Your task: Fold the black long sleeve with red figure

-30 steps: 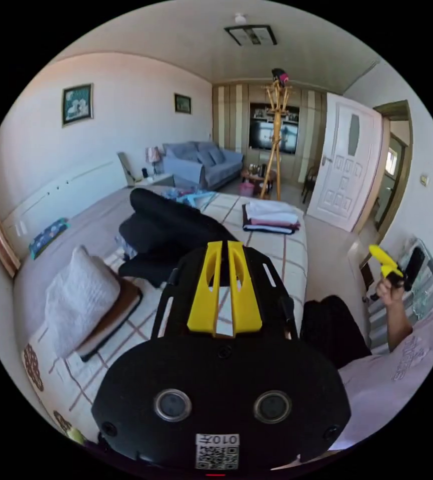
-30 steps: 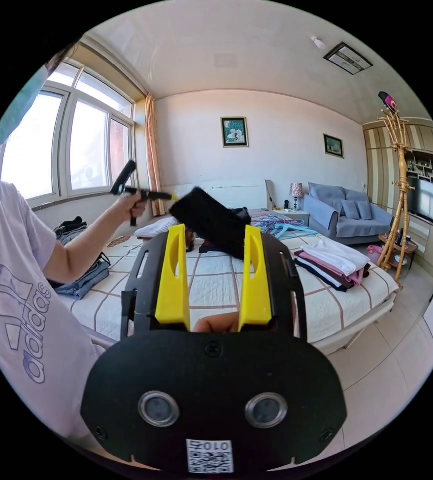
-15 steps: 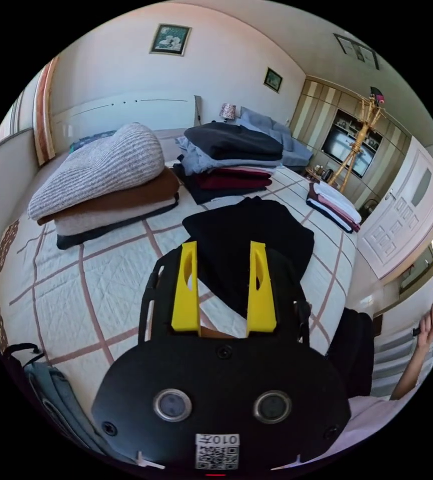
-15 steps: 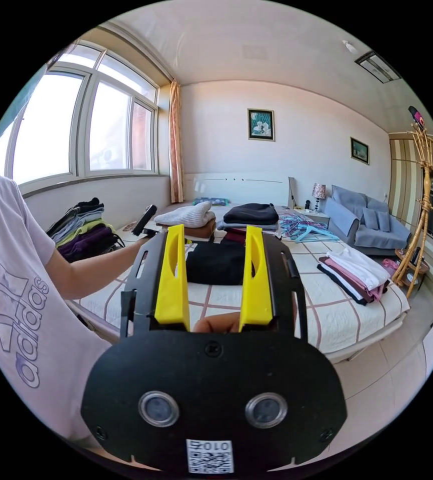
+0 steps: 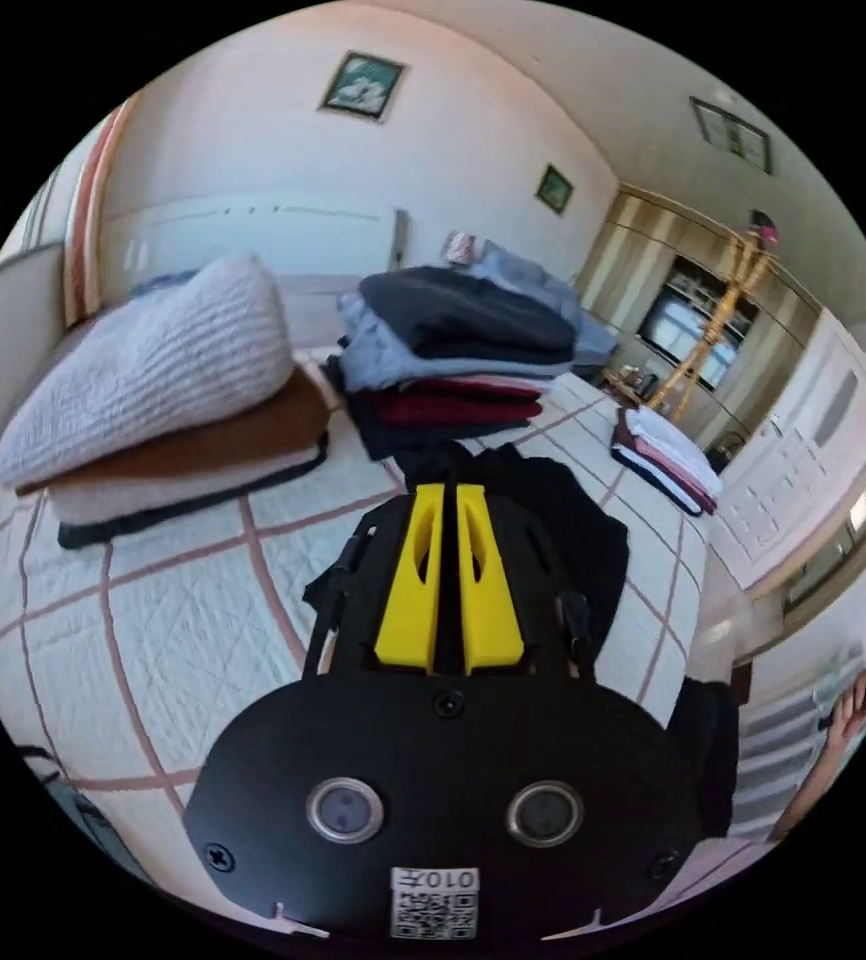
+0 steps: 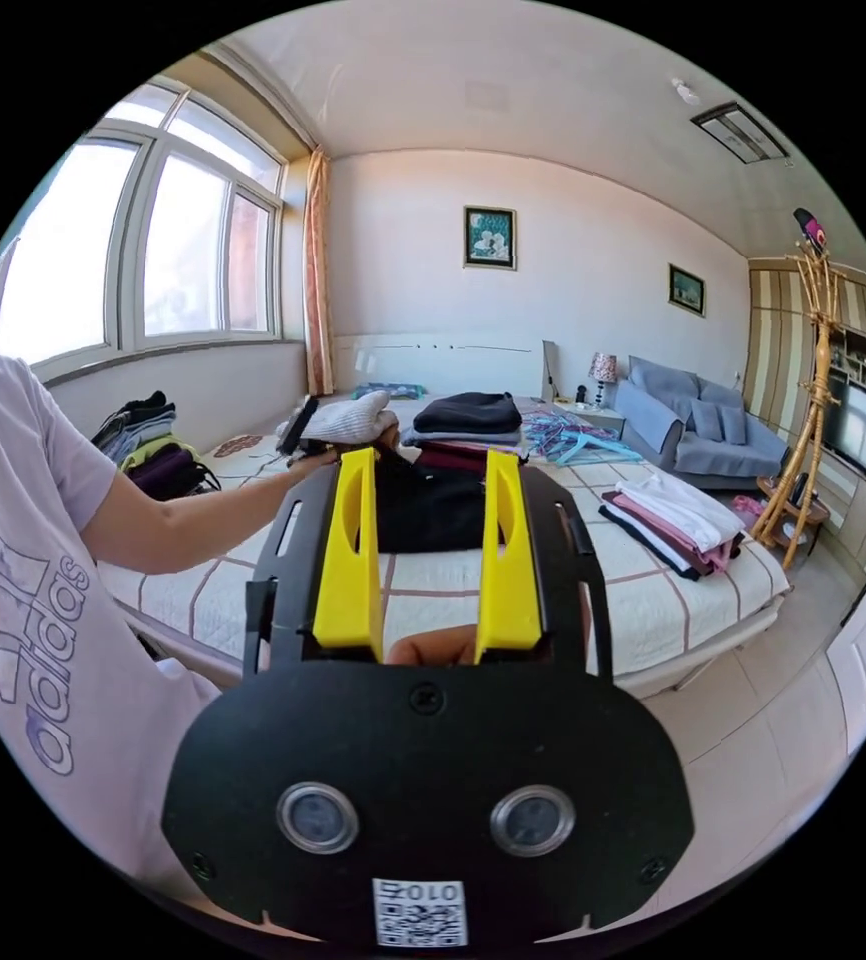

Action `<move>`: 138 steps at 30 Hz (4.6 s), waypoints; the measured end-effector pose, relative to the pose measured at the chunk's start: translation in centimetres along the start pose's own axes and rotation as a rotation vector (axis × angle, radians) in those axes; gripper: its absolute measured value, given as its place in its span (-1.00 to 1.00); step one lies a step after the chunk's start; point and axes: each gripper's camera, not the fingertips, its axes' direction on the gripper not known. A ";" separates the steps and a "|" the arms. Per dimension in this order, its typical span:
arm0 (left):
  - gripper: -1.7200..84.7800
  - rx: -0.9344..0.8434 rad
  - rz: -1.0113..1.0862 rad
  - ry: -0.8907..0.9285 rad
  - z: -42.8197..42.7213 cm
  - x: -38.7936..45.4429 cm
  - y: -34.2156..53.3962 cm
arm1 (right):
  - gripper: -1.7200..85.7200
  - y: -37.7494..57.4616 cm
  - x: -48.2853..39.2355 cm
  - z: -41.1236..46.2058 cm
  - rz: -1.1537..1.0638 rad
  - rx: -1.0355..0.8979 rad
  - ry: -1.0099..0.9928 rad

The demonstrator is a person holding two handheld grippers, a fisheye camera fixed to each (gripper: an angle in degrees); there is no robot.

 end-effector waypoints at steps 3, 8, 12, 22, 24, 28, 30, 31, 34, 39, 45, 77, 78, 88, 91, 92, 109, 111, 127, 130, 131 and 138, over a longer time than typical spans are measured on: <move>-0.96 0.073 0.242 0.160 -5.4 5.8 0.7 | -0.60 -0.5 1.4 1.8 0.076 -0.046 -0.049; -0.96 0.093 0.664 0.455 -12.6 17.0 8.2 | -0.58 -1.2 3.6 3.5 0.170 -0.043 -0.152; -0.96 -0.168 0.673 0.489 -9.2 21.8 18.0 | -0.58 -0.8 6.3 4.4 0.303 -0.053 -0.199; -0.97 -0.175 0.414 0.439 -10.5 14.4 20.8 | -0.57 0.2 11.4 12.6 0.413 -0.384 -0.023; -0.97 -0.151 0.434 0.362 -11.2 14.2 20.6 | -0.57 0.2 12.5 14.8 0.415 -0.411 0.034; -0.96 -0.128 0.449 0.288 -11.9 14.0 21.0 | -0.59 -1.3 15.7 19.6 0.394 -0.509 0.157; -0.96 -0.141 0.429 0.287 -11.6 13.8 21.3 | -0.62 -1.6 17.0 21.6 0.411 -0.560 0.137; -0.95 -0.160 0.415 0.290 -11.3 13.7 21.5 | -0.64 -1.6 17.5 22.7 0.425 -0.593 0.116; -0.91 -0.168 0.399 0.286 -11.3 13.7 22.0 | -0.79 -1.2 17.4 23.9 0.460 -0.615 0.094; -0.79 -0.155 0.395 0.311 -11.8 13.9 21.5 | -0.87 -4.1 15.1 20.9 0.433 -0.451 0.091; -0.72 -0.069 0.505 0.191 -13.7 14.9 19.3 | -0.90 -9.9 4.1 18.6 -0.313 -0.435 -0.284; -0.71 -0.674 1.026 0.174 14.2 17.8 -3.4 | -0.91 -3.2 3.5 15.0 -0.236 -0.624 -0.364; -0.76 -0.663 0.998 0.208 14.5 17.4 -3.6 | -0.91 -3.1 3.5 14.9 -0.231 -0.622 -0.357; -0.94 -0.070 0.640 0.316 -4.6 8.1 -7.8 | -0.91 -6.9 6.8 11.7 -0.139 -0.447 0.086; -0.94 0.099 0.599 0.237 -12.6 5.5 -5.1 | -0.90 -8.1 6.7 11.6 -0.124 -0.366 0.167; -0.94 0.105 0.587 0.208 -13.4 5.0 -4.3 | -0.90 -7.9 6.6 12.3 -0.104 -0.358 0.156; -0.67 -0.276 0.726 -0.185 -6.4 5.6 7.7 | -0.77 -0.8 2.2 19.0 -0.057 -0.552 0.170; -0.64 -0.277 0.761 -0.109 -7.2 5.7 7.0 | -0.72 -0.4 1.6 18.3 -0.086 -0.533 0.116; -0.71 -0.489 0.785 0.228 -1.8 5.6 4.0 | -0.71 5.7 2.2 18.8 -0.029 -0.613 -0.135; -0.79 -0.469 0.762 0.239 -3.6 5.1 4.9 | -0.84 7.6 0.5 17.7 -0.047 -0.579 -0.155; -0.80 -0.469 0.757 0.245 -4.0 5.0 5.1 | -0.87 8.2 -0.2 17.0 -0.056 -0.561 -0.160; -0.94 -0.226 0.728 0.190 -13.0 5.9 4.3 | -0.92 7.6 -2.1 10.6 -0.040 -0.405 -0.040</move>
